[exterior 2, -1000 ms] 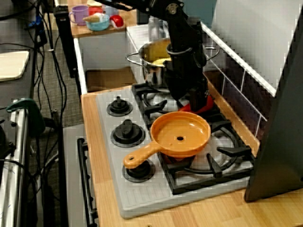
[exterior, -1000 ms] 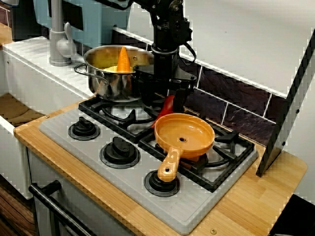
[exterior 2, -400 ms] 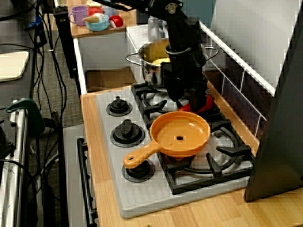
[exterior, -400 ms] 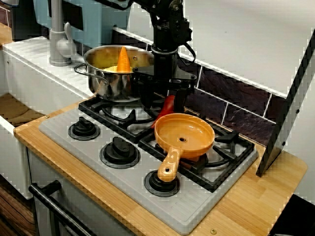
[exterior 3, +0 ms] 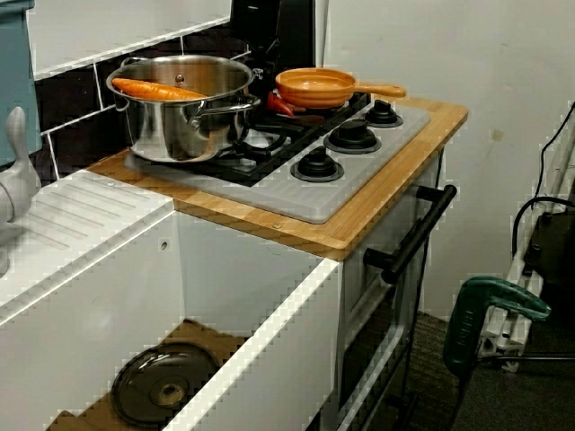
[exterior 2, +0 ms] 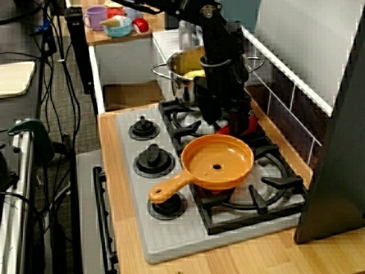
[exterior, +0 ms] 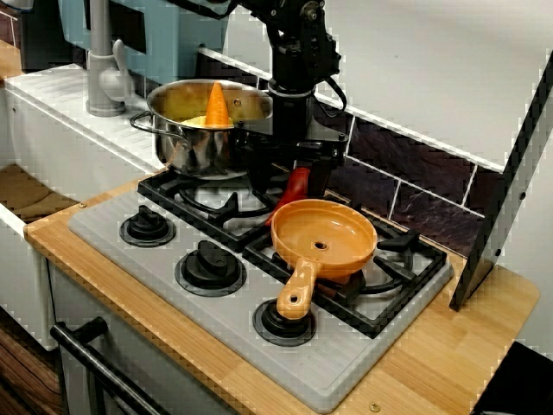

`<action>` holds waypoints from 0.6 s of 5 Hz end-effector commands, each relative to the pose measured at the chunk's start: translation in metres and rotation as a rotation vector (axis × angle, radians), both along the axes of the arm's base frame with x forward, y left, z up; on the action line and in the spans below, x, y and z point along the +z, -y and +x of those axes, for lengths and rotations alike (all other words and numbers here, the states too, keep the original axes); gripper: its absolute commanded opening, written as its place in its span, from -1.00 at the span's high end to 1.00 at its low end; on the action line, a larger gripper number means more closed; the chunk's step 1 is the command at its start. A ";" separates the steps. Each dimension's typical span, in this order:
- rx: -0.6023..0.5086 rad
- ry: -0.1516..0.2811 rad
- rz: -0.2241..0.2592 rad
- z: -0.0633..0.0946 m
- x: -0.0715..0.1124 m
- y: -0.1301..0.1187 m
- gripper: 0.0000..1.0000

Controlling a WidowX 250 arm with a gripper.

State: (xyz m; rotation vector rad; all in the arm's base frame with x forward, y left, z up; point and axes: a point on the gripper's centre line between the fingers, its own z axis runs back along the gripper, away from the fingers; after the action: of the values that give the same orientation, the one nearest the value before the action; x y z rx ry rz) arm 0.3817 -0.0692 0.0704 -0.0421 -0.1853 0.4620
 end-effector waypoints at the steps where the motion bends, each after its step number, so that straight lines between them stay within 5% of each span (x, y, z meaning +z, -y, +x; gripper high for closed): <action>1: 0.022 0.084 -0.007 0.012 0.025 0.000 -1.00; 3: 0.043 0.087 0.005 0.017 0.020 -0.001 -1.00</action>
State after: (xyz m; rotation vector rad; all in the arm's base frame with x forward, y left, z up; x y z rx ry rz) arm 0.3912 -0.0671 0.0736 -0.0324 -0.2189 0.5209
